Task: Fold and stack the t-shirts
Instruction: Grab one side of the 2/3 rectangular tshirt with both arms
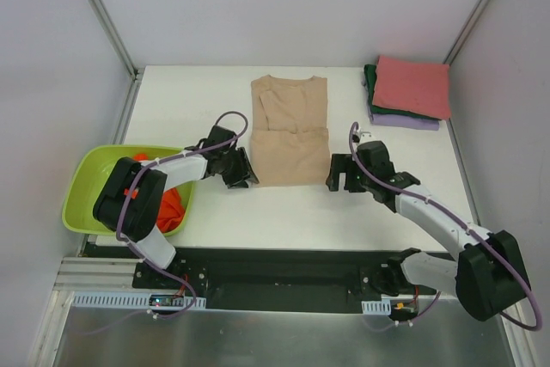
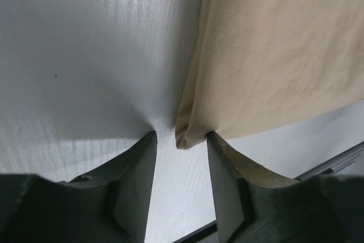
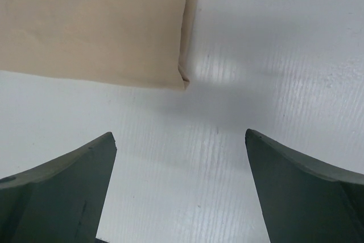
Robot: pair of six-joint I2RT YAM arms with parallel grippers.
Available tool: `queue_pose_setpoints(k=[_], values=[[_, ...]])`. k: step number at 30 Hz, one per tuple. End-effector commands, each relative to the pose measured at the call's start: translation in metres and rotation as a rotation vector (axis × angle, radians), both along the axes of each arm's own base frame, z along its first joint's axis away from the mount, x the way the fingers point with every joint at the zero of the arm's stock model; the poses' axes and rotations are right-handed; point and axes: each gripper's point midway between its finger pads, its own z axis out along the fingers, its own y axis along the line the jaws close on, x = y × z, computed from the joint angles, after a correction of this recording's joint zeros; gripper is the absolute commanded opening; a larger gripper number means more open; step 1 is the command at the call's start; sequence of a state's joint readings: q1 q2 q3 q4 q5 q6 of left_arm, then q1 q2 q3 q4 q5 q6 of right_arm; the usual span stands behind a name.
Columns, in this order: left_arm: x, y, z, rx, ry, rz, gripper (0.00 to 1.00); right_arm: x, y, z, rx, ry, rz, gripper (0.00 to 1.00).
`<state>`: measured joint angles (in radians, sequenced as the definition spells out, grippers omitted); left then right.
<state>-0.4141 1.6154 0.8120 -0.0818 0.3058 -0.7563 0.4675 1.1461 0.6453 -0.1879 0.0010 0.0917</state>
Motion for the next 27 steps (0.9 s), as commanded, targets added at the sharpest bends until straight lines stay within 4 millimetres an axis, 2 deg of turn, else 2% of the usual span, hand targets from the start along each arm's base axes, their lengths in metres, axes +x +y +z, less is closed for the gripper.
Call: queue_pose_setpoints(k=[1, 6, 7, 11, 13, 19, 20, 22, 26, 27], values=[[0.003, -0.006, -0.006, 0.015, 0.001, -0.018, 0.36, 0.005, 0.006, -0.001, 0.059, 0.011, -0.025, 0.99], [0.000, -0.004, -0.010, 0.037, -0.001, -0.027, 0.03, 0.013, 0.008, -0.017, 0.085, 0.083, -0.062, 0.88], [0.000, -0.004, -0.011, 0.037, 0.000, -0.027, 0.00, 0.015, 0.013, -0.019, 0.103, 0.093, -0.056, 0.86], [0.000, -0.002, -0.014, 0.048, 0.002, -0.030, 0.00, 0.022, 0.023, -0.028, 0.150, 0.120, -0.043, 0.74], [-0.001, -0.002, -0.014, 0.048, 0.003, -0.030, 0.00, 0.025, 0.029, -0.030, 0.175, 0.130, -0.027, 0.72], [0.000, 0.002, -0.015, 0.069, -0.011, -0.025, 0.00, 0.036, 0.040, -0.042, 0.223, 0.162, -0.002, 0.56], [0.000, 0.002, -0.015, 0.070, -0.012, -0.022, 0.00, 0.037, 0.042, -0.044, 0.230, 0.171, 0.004, 0.50], [0.000, 0.002, -0.015, 0.072, -0.011, -0.023, 0.00, 0.035, 0.045, -0.048, 0.244, 0.198, 0.012, 0.38], [0.000, 0.004, -0.016, 0.076, -0.010, -0.016, 0.00, 0.025, 0.047, -0.052, 0.270, 0.227, 0.025, 0.31], [0.000, 0.004, -0.015, 0.075, -0.010, -0.017, 0.00, 0.022, 0.045, -0.054, 0.267, 0.229, 0.020, 0.25]])
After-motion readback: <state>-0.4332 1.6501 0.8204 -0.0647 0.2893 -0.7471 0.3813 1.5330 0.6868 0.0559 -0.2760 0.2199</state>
